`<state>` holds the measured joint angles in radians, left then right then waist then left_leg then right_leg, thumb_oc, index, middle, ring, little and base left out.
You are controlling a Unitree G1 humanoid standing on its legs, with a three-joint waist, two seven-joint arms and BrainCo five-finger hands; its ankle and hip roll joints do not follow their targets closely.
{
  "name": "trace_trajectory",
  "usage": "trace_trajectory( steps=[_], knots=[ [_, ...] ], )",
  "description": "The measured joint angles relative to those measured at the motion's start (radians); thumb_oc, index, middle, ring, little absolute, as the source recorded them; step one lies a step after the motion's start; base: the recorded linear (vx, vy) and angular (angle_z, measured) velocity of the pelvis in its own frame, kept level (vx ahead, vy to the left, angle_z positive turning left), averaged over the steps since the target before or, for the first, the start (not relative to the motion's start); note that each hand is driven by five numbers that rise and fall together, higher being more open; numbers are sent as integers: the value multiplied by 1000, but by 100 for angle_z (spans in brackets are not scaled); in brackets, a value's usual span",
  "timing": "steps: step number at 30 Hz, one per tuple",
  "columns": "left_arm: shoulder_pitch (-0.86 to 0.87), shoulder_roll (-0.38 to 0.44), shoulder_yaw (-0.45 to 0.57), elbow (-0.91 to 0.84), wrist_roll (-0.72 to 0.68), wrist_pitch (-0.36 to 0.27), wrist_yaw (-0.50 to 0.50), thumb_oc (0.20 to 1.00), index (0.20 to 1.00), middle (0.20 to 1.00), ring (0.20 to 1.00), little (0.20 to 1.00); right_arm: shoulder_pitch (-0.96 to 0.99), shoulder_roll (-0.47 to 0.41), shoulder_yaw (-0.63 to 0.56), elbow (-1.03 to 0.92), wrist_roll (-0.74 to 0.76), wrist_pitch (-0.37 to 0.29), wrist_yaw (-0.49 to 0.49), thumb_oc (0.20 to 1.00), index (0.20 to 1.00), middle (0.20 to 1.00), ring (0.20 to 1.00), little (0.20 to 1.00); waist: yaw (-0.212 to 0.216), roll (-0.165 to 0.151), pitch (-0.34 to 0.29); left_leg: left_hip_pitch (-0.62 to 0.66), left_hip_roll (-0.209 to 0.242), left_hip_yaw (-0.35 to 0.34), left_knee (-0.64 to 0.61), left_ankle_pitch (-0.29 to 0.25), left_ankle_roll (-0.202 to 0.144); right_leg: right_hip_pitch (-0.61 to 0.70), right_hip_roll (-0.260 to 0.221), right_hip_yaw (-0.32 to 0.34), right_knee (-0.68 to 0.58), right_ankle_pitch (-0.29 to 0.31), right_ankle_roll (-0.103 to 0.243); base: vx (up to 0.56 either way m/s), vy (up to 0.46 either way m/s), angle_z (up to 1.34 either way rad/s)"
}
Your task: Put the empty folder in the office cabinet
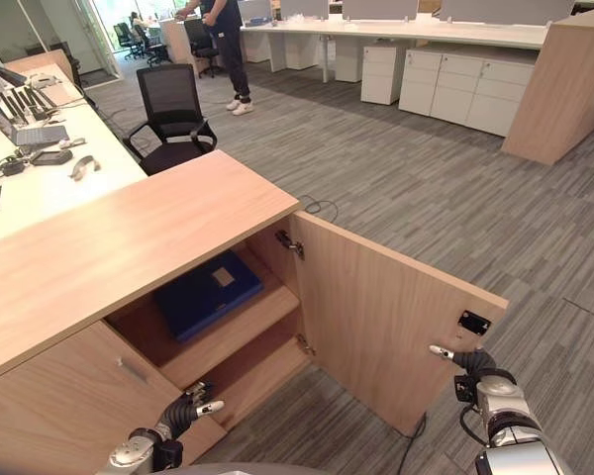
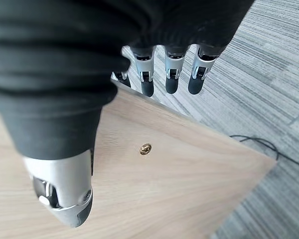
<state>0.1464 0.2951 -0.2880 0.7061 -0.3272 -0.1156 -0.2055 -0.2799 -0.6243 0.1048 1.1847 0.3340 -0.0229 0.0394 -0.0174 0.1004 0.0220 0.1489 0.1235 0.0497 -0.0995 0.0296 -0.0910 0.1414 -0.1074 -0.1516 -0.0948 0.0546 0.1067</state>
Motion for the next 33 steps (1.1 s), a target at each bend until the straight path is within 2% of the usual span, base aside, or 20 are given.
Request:
trace_trajectory(
  steps=[7, 12, 14, 17, 19, 23, 24, 27, 29, 33],
  knots=[
    [-12, 10, -23, 0, 0, 0, 0, 1000, 1000, 1000, 1000, 1000, -6, -9, 5, 0, 0, 0, 0, 1000, 1000, 1000, 1000, 1000, 2, 0, 0, -3, 0, -1, 0, -2, 3, 1, -1, 0, 0, -1, 0, 0, 0, 0],
    [-15, 14, -33, 0, 0, 3, 0, 1000, 1000, 1000, 1000, 1000, -16, 32, 34, -18, 1, 2, -10, 1000, 1000, 1000, 1000, 1000, 1, 1, 1, -2, 1, 3, 0, 0, 1, 0, 0, 0, 0, 0, 0, -7, -2, -2],
    [-13, 9, -25, 0, 0, 3, 4, 1000, 1000, 1000, 1000, 1000, 40, 28, 52, -134, 19, 24, -48, 1000, 1000, 1000, 1000, 1000, -6, 0, 2, -3, 2, 4, -1, -2, 3, -4, 3, 1, 0, 0, 0, -16, -8, -4],
    [-8, -1, -17, 0, 0, 3, 20, 1000, 1000, 1000, 1000, 1000, 147, 22, 61, -300, 20, 26, -40, 1000, 1000, 1000, 1000, 1000, -25, 0, 2, -3, 5, 3, -1, -2, 4, -3, 5, 0, 0, -1, -1, 0, 0, 0],
    [4, -21, 21, -3, 0, 2, 23, 1000, 1000, 1000, 1000, 1000, 274, 14, 52, -482, 17, 23, -37, 1000, 1000, 1000, 1000, 1000, -34, 0, 3, -4, 5, 3, -1, -2, 4, -4, 5, 0, 0, -3, -4, 0, 0, 0],
    [25, -28, 47, 1, 1, 3, 28, 1000, 1000, 1000, 1000, 1000, 385, 52, 51, -608, -1, 10, -10, 1000, 1000, 1000, 1000, 1000, -44, -6, 4, -6, 8, 1, -1, -3, 4, -5, 14, 0, 0, -3, -4, -18, -29, 5],
    [31, -32, 70, 1, 4, 1, 31, 1000, 1000, 1000, 1000, 1000, 479, 51, 45, -712, -6, 4, -3, 1000, 1000, 1000, 1000, 1000, -43, -9, 3, -15, 10, -8, -1, -3, 3, -6, 14, -9, 0, -4, -6, -32, -46, 13],
    [54, -33, 91, 8, 14, 2, 34, 1000, 1000, 1000, 1000, 1000, 521, 56, 84, -775, -45, 0, 45, 1000, 1000, 1000, 1000, 1000, -45, -11, 3, -39, 14, -17, -1, 1, 0, -24, 19, -17, 0, -2, -5, -30, -39, 12],
    [63, -44, 99, 84, 21, 3, 38, 1000, 1000, 1000, 1000, 1000, 555, 81, 131, -793, -73, -9, 93, 1000, 1000, 1000, 1000, 1000, -49, -18, 5, -56, 19, -33, -1, 11, -3, -31, 26, -31, 0, -2, -6, -42, -74, 21],
    [52, -52, 107, 188, 22, 1, 57, 1000, 1000, 1000, 1000, 1000, 554, 73, 170, -799, -78, -9, 111, 1000, 1000, 1000, 1000, 1000, -49, -25, 11, -83, 25, -64, -1, 13, -8, -38, 33, -59, 0, -2, -9, -45, -53, 21]
  ],
)
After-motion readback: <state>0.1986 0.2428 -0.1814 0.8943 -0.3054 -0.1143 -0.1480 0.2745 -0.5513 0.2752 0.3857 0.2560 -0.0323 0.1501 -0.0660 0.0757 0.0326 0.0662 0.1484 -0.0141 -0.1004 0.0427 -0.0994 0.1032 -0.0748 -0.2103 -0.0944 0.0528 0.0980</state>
